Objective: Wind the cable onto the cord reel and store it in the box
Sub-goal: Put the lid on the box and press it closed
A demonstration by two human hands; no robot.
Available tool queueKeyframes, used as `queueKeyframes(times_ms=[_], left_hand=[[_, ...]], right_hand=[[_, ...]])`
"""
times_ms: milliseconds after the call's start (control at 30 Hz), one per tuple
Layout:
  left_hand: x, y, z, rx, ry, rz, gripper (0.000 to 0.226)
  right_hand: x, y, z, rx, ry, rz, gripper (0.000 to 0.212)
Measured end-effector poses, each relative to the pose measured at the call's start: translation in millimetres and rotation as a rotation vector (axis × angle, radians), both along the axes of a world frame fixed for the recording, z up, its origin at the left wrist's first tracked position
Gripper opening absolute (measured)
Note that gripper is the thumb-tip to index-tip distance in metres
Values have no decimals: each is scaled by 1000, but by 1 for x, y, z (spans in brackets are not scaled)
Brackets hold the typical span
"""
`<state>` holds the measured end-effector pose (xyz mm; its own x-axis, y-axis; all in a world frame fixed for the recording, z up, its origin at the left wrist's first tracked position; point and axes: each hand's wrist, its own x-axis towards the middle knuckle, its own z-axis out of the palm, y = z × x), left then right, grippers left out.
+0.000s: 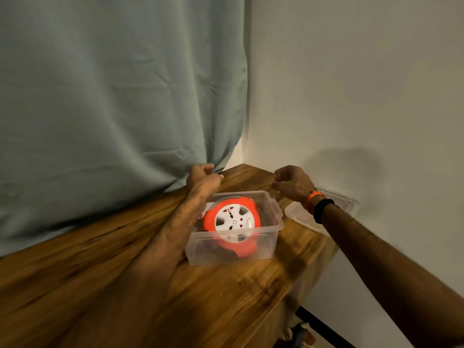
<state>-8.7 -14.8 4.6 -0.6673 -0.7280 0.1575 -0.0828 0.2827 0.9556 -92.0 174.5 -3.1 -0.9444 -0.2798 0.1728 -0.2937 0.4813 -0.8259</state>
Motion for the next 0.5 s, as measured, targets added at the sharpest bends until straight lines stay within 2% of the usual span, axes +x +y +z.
queueKeyframes(times_ms=[167, 267, 367, 467, 500], left_hand=[[-52, 63, 0, -20, -53, -215, 37], [-84, 99, -11, 5, -120, -325, 15], [-121, 131, -25, -24, -231, -424, 28], [-153, 152, -39, -131, -320, -463, 6], [-163, 159, -44, -169, -361, -456, 16]], right_hand=[[-21, 61, -11, 6, 25, -103, 40], [-38, 97, -27, 26, 10, -170, 41], [-58, 134, -48, 76, -57, -270, 44], [-77, 159, -71, 116, -116, -342, 46], [-81, 164, -76, 126, -142, -363, 48]])
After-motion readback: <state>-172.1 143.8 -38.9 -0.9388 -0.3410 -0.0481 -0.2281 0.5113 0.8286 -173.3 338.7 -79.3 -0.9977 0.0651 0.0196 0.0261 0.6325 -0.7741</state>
